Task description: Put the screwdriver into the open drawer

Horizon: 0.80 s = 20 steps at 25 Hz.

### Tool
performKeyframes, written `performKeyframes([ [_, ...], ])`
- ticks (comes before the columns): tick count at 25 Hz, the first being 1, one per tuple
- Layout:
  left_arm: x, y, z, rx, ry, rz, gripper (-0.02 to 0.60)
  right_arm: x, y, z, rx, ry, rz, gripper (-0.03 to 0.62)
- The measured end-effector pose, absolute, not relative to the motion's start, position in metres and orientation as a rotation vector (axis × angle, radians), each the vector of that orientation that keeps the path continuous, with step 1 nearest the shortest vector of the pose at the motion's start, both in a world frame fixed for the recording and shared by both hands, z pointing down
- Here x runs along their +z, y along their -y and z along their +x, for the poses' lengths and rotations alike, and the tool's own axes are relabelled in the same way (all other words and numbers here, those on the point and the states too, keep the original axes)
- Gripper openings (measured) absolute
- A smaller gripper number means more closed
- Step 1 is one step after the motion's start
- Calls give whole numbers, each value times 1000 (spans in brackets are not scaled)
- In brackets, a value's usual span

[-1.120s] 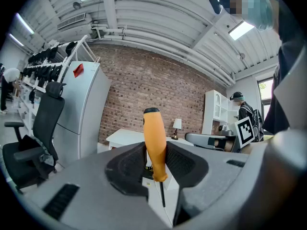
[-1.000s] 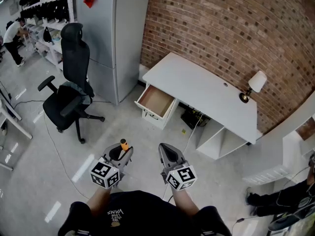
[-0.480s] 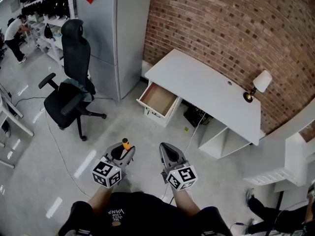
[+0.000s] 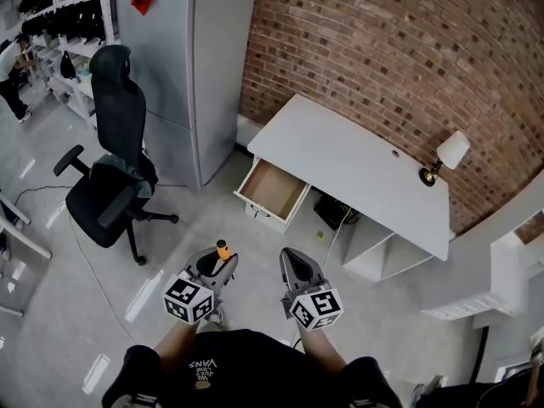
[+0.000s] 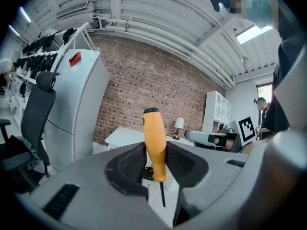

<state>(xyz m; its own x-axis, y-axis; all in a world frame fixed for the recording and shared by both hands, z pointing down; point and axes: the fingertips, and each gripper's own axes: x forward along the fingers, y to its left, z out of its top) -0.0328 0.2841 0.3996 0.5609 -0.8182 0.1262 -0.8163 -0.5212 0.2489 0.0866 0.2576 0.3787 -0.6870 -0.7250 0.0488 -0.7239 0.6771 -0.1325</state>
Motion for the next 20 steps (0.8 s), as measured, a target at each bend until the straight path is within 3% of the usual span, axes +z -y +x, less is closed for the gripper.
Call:
performKeyframes([
  [20,429,-120,-74,93,1094,2590,119,401,-117,43,-277,-2734,-1494,-5],
])
